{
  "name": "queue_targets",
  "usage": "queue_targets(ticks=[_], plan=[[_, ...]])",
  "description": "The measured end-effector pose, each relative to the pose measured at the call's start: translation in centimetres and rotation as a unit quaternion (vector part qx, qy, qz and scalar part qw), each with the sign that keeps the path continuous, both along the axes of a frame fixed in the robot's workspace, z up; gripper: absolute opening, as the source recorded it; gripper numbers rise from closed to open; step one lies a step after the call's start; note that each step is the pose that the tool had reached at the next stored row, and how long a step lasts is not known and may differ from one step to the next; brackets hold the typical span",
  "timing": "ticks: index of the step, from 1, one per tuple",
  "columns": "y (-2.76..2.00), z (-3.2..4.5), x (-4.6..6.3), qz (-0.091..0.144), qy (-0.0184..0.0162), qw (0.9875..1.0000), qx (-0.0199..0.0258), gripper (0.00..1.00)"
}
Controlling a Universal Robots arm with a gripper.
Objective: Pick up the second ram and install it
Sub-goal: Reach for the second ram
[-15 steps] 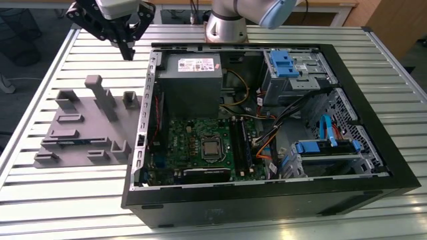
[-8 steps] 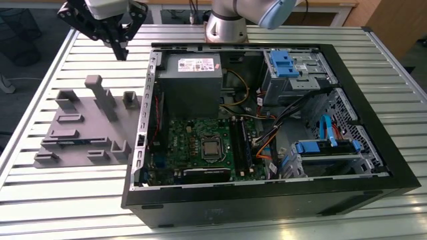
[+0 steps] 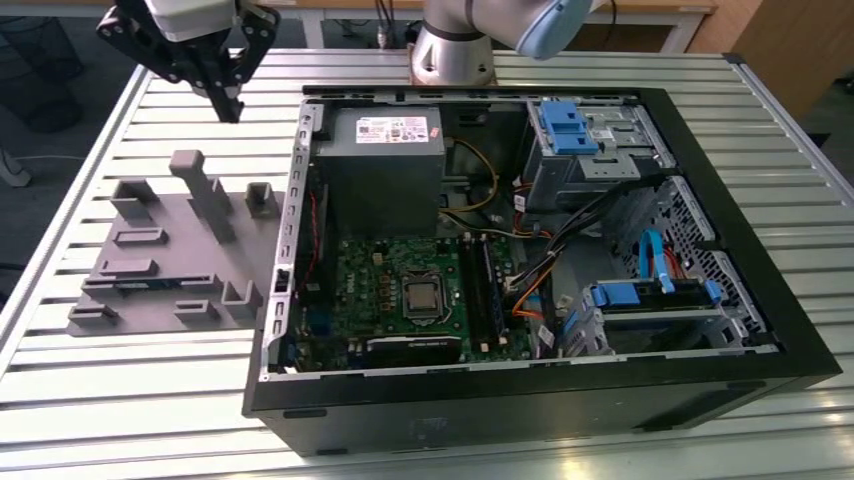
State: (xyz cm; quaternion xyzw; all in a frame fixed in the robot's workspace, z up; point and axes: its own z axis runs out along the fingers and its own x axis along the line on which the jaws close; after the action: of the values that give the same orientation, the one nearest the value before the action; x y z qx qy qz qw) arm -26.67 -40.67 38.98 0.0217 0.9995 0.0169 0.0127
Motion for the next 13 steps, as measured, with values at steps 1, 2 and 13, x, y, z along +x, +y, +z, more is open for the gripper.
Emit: queue_targets(ticks=[1,2,13], plan=[[-0.05,0.0,-0.1,0.0,0.0,1.0,0.0,0.11],[-0.09,0.0,-0.3,0.0,0.0,1.0,0.0,0.11],[-0.41,-0.01,-1.6,0.0,0.0,1.0,0.0,0.11]])
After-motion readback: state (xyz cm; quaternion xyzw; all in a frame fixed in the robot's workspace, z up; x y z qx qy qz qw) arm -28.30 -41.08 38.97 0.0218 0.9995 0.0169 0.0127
